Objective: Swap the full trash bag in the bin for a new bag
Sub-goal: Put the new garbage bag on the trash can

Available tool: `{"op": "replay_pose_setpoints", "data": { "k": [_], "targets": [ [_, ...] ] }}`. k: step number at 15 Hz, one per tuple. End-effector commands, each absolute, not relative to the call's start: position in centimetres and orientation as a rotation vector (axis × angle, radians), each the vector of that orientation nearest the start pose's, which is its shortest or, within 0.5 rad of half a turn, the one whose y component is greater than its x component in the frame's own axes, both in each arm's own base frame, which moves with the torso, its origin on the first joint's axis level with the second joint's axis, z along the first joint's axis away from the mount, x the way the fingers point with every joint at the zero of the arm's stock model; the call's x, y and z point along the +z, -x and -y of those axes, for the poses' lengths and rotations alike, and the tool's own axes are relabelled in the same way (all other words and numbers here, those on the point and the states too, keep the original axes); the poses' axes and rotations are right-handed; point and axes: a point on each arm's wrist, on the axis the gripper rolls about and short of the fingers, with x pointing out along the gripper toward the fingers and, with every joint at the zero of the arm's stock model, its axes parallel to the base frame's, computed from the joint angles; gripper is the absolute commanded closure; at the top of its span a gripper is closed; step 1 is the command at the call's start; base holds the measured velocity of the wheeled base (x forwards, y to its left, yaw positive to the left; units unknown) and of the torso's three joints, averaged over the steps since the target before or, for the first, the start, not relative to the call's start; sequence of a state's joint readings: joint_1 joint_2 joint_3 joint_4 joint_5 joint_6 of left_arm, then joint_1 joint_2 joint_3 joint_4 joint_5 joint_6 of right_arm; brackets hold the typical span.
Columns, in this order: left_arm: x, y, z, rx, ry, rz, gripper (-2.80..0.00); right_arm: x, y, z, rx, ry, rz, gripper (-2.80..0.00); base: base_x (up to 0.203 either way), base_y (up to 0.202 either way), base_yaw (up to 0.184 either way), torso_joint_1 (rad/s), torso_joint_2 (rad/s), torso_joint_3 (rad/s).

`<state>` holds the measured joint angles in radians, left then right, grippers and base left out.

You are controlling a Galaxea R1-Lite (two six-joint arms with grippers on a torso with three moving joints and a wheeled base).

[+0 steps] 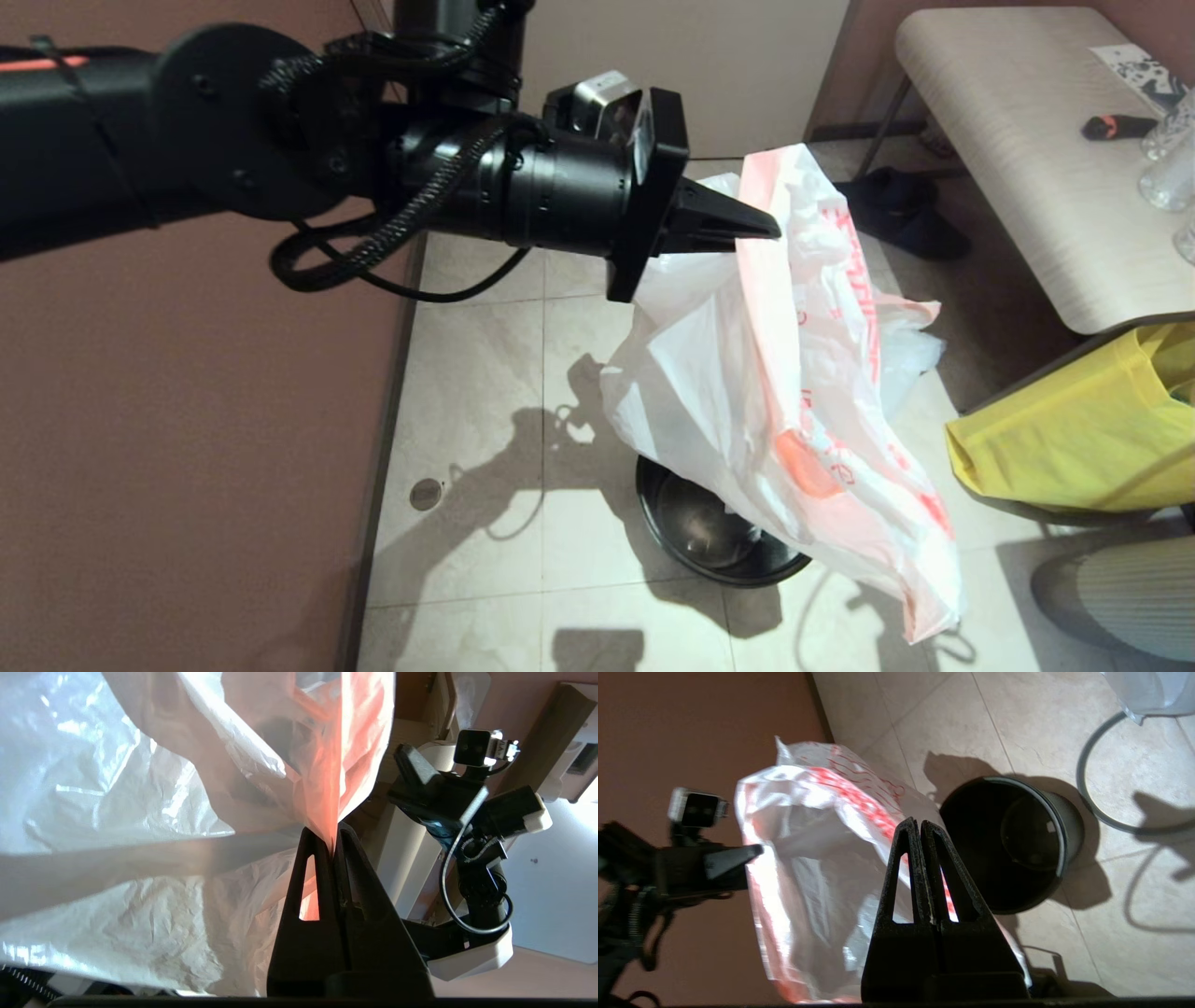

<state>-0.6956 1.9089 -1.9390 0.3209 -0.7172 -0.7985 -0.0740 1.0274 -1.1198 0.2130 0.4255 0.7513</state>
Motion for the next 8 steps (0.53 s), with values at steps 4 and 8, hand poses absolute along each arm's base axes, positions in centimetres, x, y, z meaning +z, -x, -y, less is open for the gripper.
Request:
{"op": "replay_pose_setpoints", "data": {
  "k": [4, 8],
  "targets": [
    [31.3, -25.8, 29.8, -1.303, 0.62, -0.921, 0.0, 34.7, -9.8, 0.2, 0.285, -0.784, -0.137, 0.0, 0.0, 0.0, 0.0, 0.0, 0.0, 0.0],
    [32.5, -24.3, 29.2, -1.308, 0.64, -0.947, 0.0, 34.6, -9.8, 0.5, 0.261, -0.779, -0.131, 0.0, 0.0, 0.0, 0.0, 0.0, 0.0, 0.0]
  ]
}}
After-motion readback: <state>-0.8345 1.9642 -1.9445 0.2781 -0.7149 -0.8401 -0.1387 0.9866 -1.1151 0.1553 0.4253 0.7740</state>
